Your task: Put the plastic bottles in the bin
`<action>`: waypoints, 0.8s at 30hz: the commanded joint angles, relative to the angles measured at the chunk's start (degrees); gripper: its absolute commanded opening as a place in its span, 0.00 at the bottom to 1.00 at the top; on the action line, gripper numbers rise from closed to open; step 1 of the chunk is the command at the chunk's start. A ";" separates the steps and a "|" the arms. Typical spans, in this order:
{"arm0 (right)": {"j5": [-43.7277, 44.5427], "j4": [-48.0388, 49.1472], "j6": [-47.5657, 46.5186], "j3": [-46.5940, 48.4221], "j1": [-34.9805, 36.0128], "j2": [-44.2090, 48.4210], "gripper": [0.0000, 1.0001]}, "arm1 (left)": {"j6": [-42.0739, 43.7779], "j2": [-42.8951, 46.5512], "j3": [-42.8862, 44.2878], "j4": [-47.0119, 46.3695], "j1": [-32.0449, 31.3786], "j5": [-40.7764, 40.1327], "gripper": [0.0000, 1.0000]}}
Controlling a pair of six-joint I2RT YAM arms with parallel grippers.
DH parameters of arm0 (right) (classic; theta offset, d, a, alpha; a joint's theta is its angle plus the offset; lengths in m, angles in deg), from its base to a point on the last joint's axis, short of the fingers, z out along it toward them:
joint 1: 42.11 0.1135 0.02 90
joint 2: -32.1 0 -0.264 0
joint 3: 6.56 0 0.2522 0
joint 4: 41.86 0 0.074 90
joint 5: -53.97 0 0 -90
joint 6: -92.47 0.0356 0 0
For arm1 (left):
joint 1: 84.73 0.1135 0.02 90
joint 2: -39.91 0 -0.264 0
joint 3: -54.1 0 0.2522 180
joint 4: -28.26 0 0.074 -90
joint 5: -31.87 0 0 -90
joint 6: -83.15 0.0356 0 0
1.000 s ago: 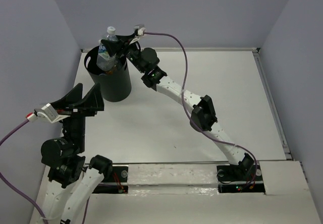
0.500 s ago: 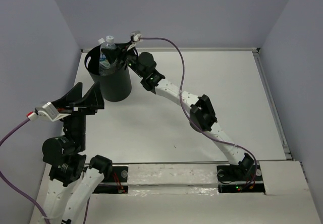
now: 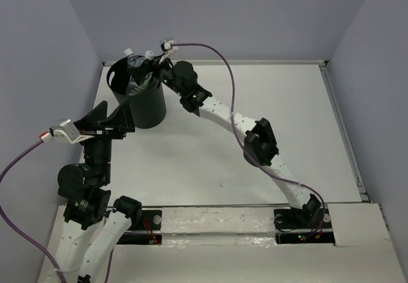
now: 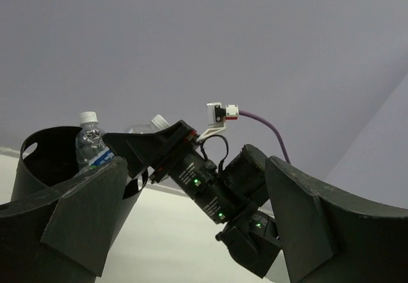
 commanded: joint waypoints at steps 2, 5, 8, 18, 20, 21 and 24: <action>0.20 -1.72 -1.38 -2.13 0.52 11.82 1.00 | 0.09 -0.71 3.60 -1.46 0.34 -0.97 0.99; 1.87 -2.86 -2.69 -5.83 0.52 15.34 1.00 | 0.35 -1.15 4.31 -0.67 0.34 -1.67 0.99; 2.84 -5.66 -4.36 -4.96 0.52 15.87 1.00 | 0.18 -1.68 4.92 -0.40 0.34 -2.11 0.99; 2.23 -7.34 -7.88 -12.32 -0.01 25.26 1.00 | 0.79 -4.40 7.82 1.09 0.34 -2.29 0.99; 2.66 -7.17 -8.67 -20.36 -0.01 32.26 1.00 | 0.88 -4.75 8.44 1.53 0.34 -2.02 0.99; 3.01 -7.08 -9.37 -23.64 -0.01 34.92 1.00 | 0.79 -4.84 8.61 1.80 0.34 -1.59 0.99; 3.46 -5.33 -11.82 -40.54 -0.01 47.79 1.00 | 0.00 -4.76 8.79 2.32 0.25 -0.10 0.99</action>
